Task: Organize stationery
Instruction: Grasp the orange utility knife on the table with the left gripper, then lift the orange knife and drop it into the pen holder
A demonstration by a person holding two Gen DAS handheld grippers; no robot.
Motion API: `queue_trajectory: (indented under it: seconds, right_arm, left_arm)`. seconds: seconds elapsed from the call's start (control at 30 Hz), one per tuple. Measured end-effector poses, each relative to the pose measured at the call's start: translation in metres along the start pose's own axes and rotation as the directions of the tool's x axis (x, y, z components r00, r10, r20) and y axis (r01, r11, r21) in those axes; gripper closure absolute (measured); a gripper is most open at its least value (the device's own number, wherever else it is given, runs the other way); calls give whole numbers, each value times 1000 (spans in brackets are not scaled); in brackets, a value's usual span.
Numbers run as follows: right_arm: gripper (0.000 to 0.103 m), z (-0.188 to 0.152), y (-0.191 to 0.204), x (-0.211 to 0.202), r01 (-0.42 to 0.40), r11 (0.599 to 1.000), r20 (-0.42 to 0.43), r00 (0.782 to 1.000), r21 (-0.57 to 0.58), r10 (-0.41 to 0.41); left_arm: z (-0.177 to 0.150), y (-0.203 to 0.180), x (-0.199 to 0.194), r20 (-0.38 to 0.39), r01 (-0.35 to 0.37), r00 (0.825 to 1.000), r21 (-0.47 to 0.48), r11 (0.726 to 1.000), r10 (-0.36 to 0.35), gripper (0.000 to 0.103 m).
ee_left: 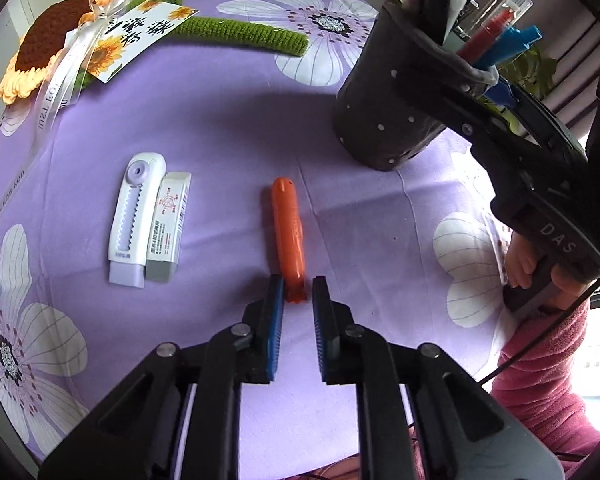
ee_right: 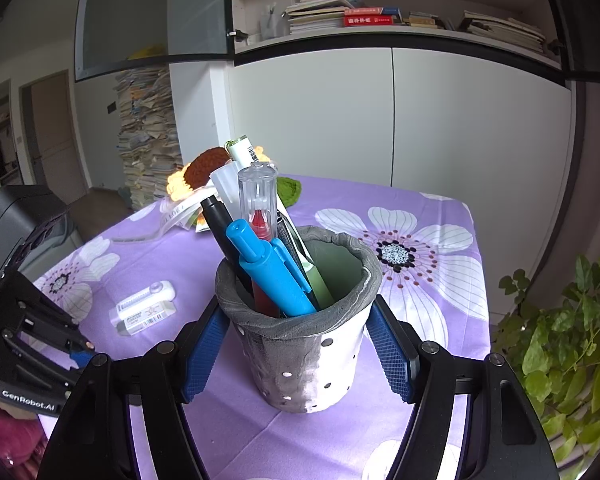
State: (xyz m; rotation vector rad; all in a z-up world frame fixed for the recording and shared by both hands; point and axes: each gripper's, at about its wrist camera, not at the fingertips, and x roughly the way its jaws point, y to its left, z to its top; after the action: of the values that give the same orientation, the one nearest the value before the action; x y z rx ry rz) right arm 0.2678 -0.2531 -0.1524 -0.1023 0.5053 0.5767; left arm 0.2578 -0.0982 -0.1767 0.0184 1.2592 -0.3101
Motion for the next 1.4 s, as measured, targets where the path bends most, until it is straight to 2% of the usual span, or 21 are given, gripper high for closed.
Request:
queue_trajectory:
  seconds: [0.07, 0.13, 0.2, 0.3, 0.37, 0.4, 0.47, 0.57, 0.7, 0.77, 0.87, 1.03, 1.13, 1.2, 1.33, 1.4]
  right_arm:
    - [32, 0, 0, 0, 0, 1000, 0, 1000, 0, 0]
    - [32, 0, 0, 0, 0, 1000, 0, 1000, 1, 0]
    - [32, 0, 0, 0, 0, 1000, 0, 1000, 1, 0]
    - [32, 0, 0, 0, 0, 1000, 0, 1000, 1, 0]
    - [32, 0, 0, 0, 0, 1000, 0, 1000, 1, 0]
    - [32, 0, 0, 0, 0, 1000, 0, 1000, 1, 0]
    - [32, 0, 0, 0, -1, 1000, 0, 1000, 1, 1]
    - [32, 0, 0, 0, -1, 1000, 0, 1000, 1, 1]
    - [32, 0, 0, 0, 0, 1000, 0, 1000, 1, 0]
    - [32, 0, 0, 0, 0, 1000, 0, 1000, 1, 0]
    - [32, 0, 0, 0, 0, 1000, 0, 1000, 2, 0]
    - [32, 0, 0, 0, -1, 1000, 0, 1000, 2, 1]
    - [32, 0, 0, 0, -1, 1000, 0, 1000, 2, 1]
    - [32, 0, 0, 0, -1, 1000, 0, 1000, 2, 1]
    - [32, 0, 0, 0, 0, 1000, 0, 1000, 2, 0]
    - [32, 0, 0, 0, 1, 1000, 0, 1000, 0, -1]
  left_arm:
    - [4, 1, -3, 17, -15, 1000, -3, 1000, 15, 60]
    - [9, 2, -10, 51, -20, 998, -16, 1000, 21, 49]
    - [18, 4, -14, 82, -26, 996, -20, 999, 28, 49]
    - [32, 10, -12, 104, -54, 993, -59, 997, 60, 52]
    - [37, 13, -3, 81, -43, 995, -84, 996, 50, 69]
    - [39, 14, 2, 61, -25, 998, -91, 996, 30, 72]
    - [43, 13, 11, 26, 7, 1000, -103, 995, -4, 72]
    - [46, 10, 13, 38, -20, 999, -99, 995, 24, 72]
    - [50, 7, 16, 38, -23, 999, -108, 994, 27, 74]
    - [47, 7, 15, 41, -43, 998, -93, 995, 47, 91]
    - [50, 7, 19, 40, -38, 998, -95, 995, 42, 92]
    - [49, 15, -14, 129, -16, 991, -129, 992, 33, 92]
    - [53, 14, -52, 225, 15, 974, -125, 992, 13, 92]
    - [56, 7, -80, 296, 41, 955, -105, 994, -8, 92]
    - [64, -14, -128, 433, 57, 901, -36, 998, -36, 92]
    - [69, -26, -144, 477, 58, 878, -12, 998, -45, 92]
